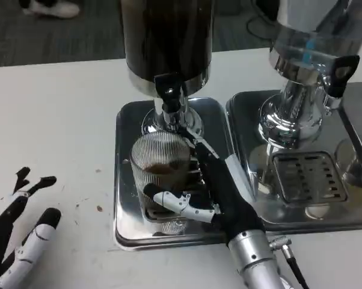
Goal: Grasp the cup under the faucet to collect the drink, then remove the cup.
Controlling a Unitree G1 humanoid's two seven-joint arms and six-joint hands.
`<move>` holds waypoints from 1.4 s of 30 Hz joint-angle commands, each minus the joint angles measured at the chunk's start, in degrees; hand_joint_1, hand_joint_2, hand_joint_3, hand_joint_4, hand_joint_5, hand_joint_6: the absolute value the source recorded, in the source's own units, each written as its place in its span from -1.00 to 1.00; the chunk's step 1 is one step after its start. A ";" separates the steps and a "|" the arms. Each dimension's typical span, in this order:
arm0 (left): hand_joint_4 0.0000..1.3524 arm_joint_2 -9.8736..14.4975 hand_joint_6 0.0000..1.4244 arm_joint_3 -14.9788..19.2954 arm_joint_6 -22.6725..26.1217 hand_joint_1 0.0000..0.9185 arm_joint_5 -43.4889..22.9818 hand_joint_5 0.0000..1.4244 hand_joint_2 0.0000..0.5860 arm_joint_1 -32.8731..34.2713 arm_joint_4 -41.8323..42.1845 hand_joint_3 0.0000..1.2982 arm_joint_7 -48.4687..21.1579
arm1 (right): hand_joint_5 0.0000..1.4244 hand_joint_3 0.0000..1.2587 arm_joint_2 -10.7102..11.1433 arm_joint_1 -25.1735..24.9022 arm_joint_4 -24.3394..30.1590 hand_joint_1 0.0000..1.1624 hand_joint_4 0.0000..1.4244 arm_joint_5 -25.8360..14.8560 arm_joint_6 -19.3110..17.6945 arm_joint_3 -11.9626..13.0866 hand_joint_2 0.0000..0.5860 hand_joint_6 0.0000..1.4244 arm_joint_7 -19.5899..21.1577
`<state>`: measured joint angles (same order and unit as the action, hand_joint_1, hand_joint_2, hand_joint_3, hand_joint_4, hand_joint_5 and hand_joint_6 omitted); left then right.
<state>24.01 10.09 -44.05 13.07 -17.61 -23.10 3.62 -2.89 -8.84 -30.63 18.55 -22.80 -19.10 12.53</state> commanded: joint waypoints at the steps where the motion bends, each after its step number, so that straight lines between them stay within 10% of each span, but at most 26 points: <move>1: -1.00 -0.14 -1.00 0.31 0.88 -1.00 -0.55 -0.93 -0.27 -0.86 1.05 -0.58 -0.02 | -0.36 -0.70 -1.41 0.59 -1.95 0.52 -0.61 -0.24 -0.04 -0.01 -0.43 -0.08 -0.13; 42: -1.00 0.35 -1.00 0.09 1.43 -1.00 -1.91 -0.92 -0.26 -1.21 1.24 -0.53 -1.67 | 0.18 -0.33 -2.85 0.98 -4.31 0.67 -0.23 -0.06 -5.00 0.65 -0.42 0.80 6.52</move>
<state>24.01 10.15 -43.25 11.68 -18.69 -21.74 2.75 -3.09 -9.04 -34.09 18.77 -27.17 -18.68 17.98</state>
